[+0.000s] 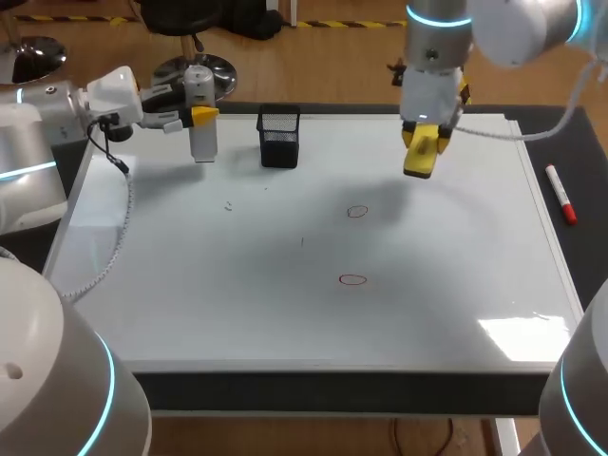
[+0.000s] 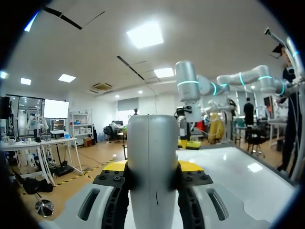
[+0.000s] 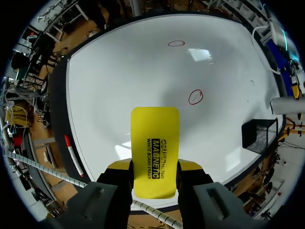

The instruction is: Pick up the inspection probe, press it on each red-marked spot on the whiteboard one by one, put down the probe, pick up the eraser, and wipe off all the red marks.

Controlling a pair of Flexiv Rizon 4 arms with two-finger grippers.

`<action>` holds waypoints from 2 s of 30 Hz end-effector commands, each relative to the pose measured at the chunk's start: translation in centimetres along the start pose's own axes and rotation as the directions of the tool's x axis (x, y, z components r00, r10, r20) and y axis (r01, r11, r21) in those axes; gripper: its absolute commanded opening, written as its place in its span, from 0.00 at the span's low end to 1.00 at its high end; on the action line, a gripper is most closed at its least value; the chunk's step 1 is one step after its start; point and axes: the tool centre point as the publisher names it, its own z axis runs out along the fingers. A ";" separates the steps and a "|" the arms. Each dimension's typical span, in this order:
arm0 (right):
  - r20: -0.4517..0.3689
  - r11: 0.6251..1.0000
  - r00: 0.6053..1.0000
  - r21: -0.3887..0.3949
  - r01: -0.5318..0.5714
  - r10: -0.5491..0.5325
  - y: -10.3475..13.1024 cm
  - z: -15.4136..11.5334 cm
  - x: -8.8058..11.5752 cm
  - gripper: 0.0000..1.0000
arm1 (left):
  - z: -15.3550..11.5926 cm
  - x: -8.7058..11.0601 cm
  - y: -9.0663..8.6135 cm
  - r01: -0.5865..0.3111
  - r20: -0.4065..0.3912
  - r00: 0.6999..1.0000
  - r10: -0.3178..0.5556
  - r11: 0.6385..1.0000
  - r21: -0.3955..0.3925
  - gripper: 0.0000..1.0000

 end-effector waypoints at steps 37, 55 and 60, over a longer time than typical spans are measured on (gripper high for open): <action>0.135 0.954 0.946 -0.011 0.299 -0.295 9.1 1.0 -10.6 0.00 | 0.1 0.1 -0.1 -0.002 0.004 1.000 0.002 1.000 0.001 0.00; 0.065 0.947 0.947 -0.049 0.317 -0.314 11.4 4.0 -11.2 0.00 | 0.1 0.1 -0.1 -0.002 0.004 1.000 0.002 1.000 0.001 0.00; 0.059 0.949 0.950 -0.062 0.310 -0.306 11.9 5.0 -11.3 0.00 | 0.1 0.1 -0.1 -0.002 0.004 1.000 0.002 1.000 0.001 0.00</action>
